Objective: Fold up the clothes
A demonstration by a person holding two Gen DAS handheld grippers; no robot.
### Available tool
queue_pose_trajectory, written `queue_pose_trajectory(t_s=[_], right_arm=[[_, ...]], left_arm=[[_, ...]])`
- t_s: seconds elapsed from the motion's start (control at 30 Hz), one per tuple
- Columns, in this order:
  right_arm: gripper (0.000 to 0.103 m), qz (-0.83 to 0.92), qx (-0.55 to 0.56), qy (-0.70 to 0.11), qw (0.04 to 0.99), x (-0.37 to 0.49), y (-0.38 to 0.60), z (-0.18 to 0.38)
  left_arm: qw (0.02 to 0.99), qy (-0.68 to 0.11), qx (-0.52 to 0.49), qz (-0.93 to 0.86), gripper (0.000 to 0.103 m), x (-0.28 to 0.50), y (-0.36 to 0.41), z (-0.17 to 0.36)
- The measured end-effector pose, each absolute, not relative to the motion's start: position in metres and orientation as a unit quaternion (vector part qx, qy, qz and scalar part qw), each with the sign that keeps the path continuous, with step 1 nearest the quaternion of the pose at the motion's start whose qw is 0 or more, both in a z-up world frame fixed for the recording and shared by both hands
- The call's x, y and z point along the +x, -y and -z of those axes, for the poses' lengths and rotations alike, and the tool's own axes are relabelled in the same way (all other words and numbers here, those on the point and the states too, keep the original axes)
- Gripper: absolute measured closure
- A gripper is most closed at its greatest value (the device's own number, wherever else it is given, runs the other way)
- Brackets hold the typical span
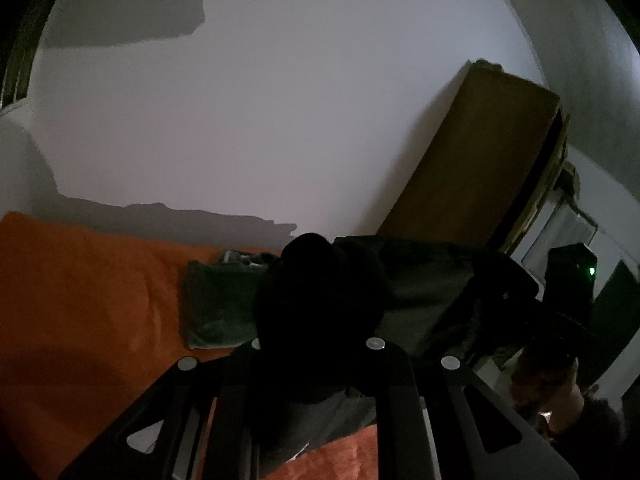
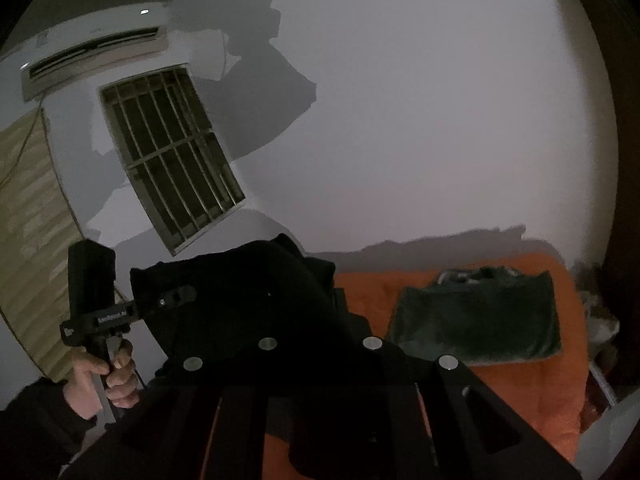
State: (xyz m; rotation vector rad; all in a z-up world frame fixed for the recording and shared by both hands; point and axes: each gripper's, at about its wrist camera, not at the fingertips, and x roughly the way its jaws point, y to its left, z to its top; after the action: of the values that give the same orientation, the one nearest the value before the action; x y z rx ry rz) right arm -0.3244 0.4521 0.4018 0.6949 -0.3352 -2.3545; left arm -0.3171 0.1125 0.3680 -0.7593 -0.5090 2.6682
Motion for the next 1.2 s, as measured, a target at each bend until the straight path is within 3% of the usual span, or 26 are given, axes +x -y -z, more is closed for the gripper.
queue_pose_trajectory(t_s=[0.4,0.67,1.2], right_arm=[[0.094,0.879,0.331,0.114,0.323,-0.454,-0.457,-0.206],[0.094,0.858,0.379,0.125,0.322,-0.577,-0.451,-0.127],[0.094,0.831,0.484,0.15,0.228,-0.793,-0.446,-0.057]], left_arm=[[0.166,0.219,-0.313,-0.909,0.088,-0.44,-0.102,-0.167],[0.178,0.206,-0.344,-0.899,0.088,-0.543,-0.091,-0.113],[0.104,0.231,-0.491,-0.834,0.084,-0.785,-0.077,-0.025]])
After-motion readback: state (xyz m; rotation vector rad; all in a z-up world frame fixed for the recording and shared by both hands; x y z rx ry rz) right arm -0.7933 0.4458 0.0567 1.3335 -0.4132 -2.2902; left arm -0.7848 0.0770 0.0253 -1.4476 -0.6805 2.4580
